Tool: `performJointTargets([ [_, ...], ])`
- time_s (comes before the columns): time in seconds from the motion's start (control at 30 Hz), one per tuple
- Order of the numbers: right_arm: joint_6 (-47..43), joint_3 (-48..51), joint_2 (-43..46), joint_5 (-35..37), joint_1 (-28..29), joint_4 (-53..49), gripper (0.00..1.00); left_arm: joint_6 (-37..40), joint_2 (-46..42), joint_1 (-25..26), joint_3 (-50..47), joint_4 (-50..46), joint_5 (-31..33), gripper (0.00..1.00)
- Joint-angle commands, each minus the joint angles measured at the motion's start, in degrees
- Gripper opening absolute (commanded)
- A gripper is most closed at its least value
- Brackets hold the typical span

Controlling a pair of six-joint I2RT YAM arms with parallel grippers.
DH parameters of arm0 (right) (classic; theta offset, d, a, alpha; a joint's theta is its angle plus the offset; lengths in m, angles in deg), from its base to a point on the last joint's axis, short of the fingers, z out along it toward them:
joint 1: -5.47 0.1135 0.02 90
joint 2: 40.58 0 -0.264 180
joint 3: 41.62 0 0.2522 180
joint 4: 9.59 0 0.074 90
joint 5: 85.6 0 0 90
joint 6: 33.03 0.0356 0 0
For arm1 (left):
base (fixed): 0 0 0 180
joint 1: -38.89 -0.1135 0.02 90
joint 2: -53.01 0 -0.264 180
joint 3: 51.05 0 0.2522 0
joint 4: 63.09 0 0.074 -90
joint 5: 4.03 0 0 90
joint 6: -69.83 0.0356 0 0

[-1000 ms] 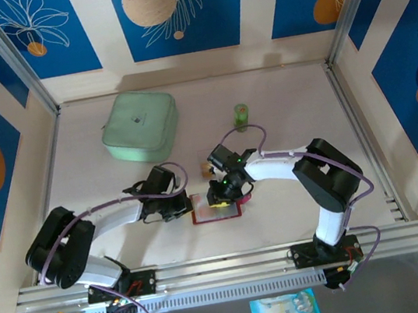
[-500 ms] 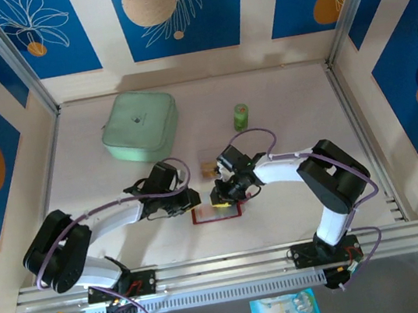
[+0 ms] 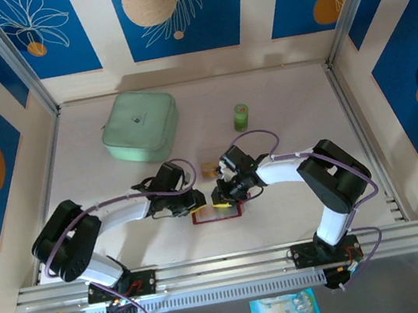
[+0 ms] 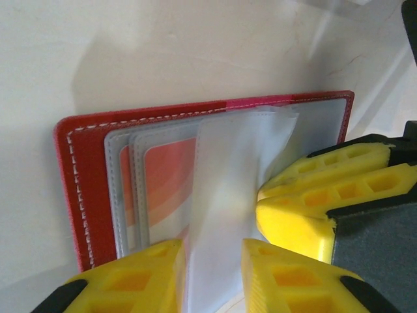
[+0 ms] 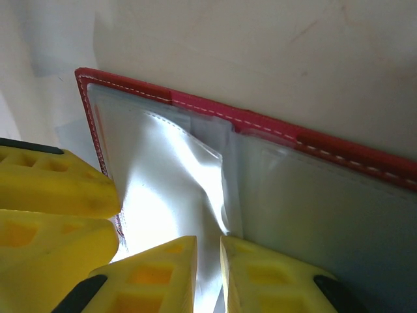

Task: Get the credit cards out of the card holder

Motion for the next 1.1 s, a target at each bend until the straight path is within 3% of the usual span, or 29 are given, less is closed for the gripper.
performJointTargets([
  [0.0,0.8,1.9,0.1,0.0,-0.1,-0.8,0.2,-0.5,1.2,0.6,1.6,-0.8,0.3,0.28],
  [0.4,1.2,2.3,0.7,-0.7,0.1,0.1,0.21,-1.0,1.8,1.0,2.6,0.8,-0.4,0.25],
  [0.63,1.1,2.2,6.1,1.7,0.3,-1.4,0.27,-0.7,0.7,1.0,4.1,-1.0,-0.6,0.25],
  [1.07,0.1,2.8,14.8,6.6,-2.5,-7.8,0.29,-0.2,3.1,3.2,9.1,-3.6,-1.1,0.23],
])
